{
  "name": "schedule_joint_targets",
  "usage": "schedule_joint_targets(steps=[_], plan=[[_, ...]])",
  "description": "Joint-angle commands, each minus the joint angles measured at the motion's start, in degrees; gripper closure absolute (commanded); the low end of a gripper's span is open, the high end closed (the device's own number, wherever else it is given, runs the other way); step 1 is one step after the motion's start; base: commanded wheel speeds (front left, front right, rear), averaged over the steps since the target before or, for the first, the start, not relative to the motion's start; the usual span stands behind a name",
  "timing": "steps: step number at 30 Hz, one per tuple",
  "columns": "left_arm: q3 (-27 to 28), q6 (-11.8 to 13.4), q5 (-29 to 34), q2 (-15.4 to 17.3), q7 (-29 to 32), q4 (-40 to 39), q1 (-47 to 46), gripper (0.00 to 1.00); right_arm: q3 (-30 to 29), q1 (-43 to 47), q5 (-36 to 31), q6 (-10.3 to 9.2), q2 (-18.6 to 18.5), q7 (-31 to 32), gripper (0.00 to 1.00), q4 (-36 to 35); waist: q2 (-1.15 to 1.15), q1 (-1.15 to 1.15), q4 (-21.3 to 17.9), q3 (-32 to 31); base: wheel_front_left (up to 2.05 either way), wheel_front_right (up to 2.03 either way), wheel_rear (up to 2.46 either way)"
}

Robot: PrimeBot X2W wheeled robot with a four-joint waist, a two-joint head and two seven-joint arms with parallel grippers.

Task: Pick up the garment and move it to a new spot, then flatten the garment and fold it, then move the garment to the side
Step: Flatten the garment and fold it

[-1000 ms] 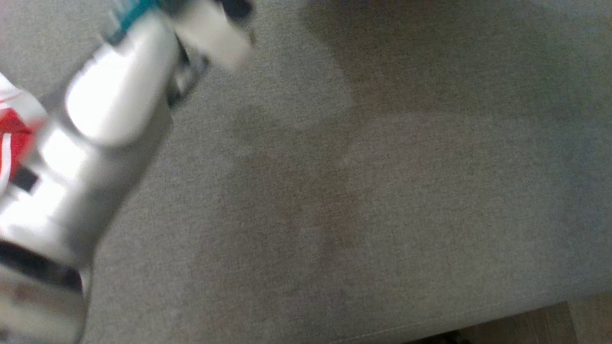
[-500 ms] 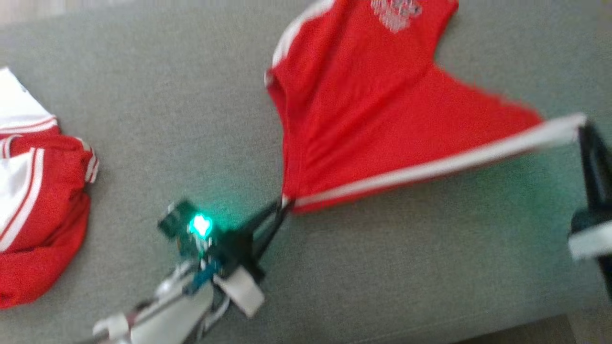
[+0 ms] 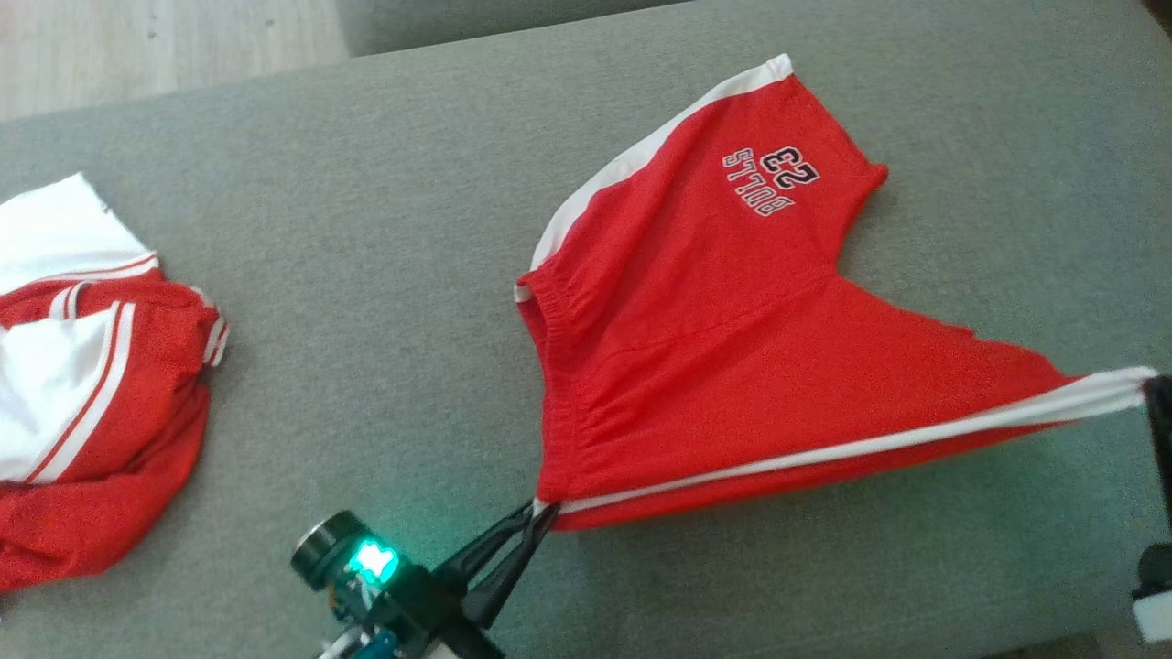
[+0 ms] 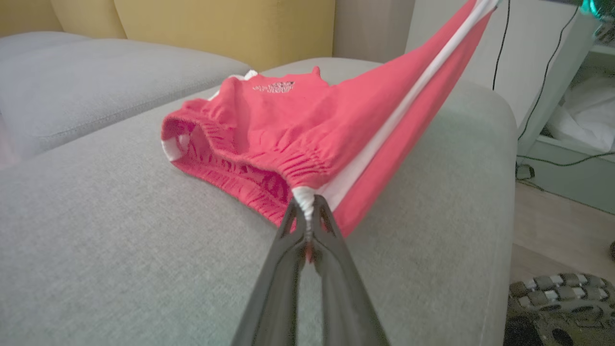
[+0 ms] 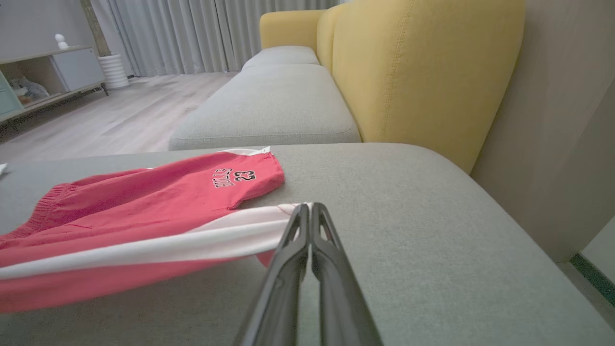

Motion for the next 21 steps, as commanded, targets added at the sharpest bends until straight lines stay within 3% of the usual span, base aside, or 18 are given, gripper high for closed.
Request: schedule_joint_targets(steps=[1,10,16,21], plan=[[2.50,0.04,-0.77,0.98,0.43,-1.83,-2.96,1.00,-1.15,-2.07,-0.91,-0.04,-2.20,0.67,1.00,-1.84,-0.01,0.01,0.78,0.37,0.00,0.00,0.00],[4.33,-2.76,-1.74,-4.49,3.16,0.37,-15.14,1.00,-0.97,-16.29,-2.29,-0.04,-3.50,3.27,1.00,3.26,-0.01,0.01,4.16,5.83,0.00,0.00,0.00],[6.64,-4.17,-3.06,-7.62,4.84,4.77,-23.93,1.00,4.50,-30.82,-1.87,-0.04,-6.61,3.94,1.00,11.74,-0.01,0.01,6.49,9.91,0.00,0.00,0.00],[8.31,-3.64,-3.73,-9.41,7.34,8.23,-29.58,1.00,10.93,-42.58,-1.42,-0.04,-8.28,3.60,1.00,19.75,-0.01,0.01,7.70,13.33,0.00,0.00,0.00]])
